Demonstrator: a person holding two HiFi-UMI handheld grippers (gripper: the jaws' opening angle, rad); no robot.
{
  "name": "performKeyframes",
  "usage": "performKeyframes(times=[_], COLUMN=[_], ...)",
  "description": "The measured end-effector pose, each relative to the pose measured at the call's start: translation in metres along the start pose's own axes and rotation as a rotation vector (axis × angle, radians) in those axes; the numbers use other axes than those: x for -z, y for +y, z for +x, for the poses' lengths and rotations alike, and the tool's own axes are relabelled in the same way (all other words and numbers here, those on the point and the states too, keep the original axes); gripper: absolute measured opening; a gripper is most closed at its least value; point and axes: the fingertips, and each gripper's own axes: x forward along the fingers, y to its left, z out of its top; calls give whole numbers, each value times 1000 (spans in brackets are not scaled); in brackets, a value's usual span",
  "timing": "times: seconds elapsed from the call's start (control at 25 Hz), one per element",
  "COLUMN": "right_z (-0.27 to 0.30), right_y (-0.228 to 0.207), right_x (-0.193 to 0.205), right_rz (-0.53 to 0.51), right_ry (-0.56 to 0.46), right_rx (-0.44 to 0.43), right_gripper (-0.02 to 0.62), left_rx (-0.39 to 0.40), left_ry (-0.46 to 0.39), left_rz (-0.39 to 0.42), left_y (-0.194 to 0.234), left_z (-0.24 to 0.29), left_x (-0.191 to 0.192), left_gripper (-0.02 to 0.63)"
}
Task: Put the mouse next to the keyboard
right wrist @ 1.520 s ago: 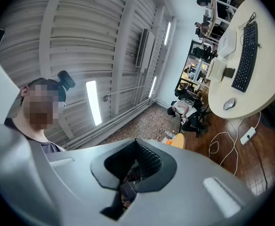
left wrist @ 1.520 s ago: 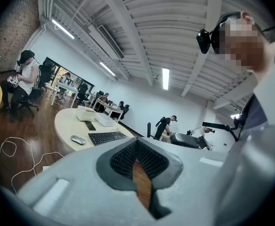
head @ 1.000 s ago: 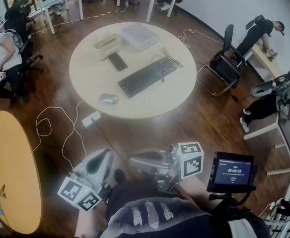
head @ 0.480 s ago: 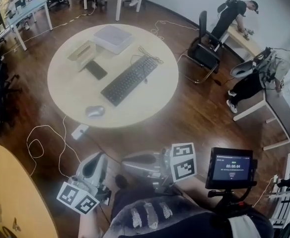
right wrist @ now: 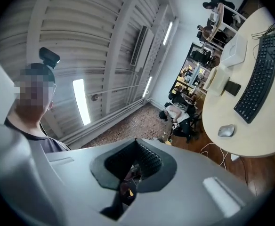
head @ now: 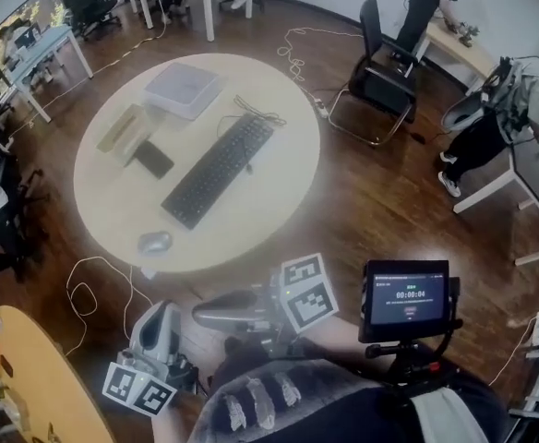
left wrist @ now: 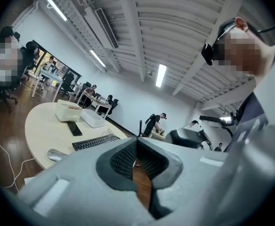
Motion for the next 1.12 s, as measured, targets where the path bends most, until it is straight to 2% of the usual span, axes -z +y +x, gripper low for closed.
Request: performKeyframes(times=[0.12,0.28,0.4,0.48,0.6,0.76,0.92,1.12], right_z=[-35,-90,-103,-104,-114,-120,-110,-78], right_y=[10,9,3,0,-11,-35,-42,-61], right_x=[-16,-40,-51,-52,-57,-68,-78,-89], right_rz=[43,88,103,92,85,101,76,17], right_ry=[10,10,-5,-19,-43,-56,5,106], right_rx=[-37,-60,-66,-59,-47,-25,6,59], right_gripper=[-2,-2,-2,-2,-2,-2,-2,-2], left_rx=[-43,-101,-126,-136,-191,-299,-421,-515], left_ry=[-8,6,45,68,83,48,-36,-59], left_rz=[35,35,57,43,-52,-196,-329,-430], left_y=[-29,-56,-54,-40,-16,36,86,148], left_z=[25,64,73,75,83,90,76,71], left_x=[-12,-6,4,11,22,28,30,37], left_gripper=[-2,-2,-2,-2,-2,-1,0,11])
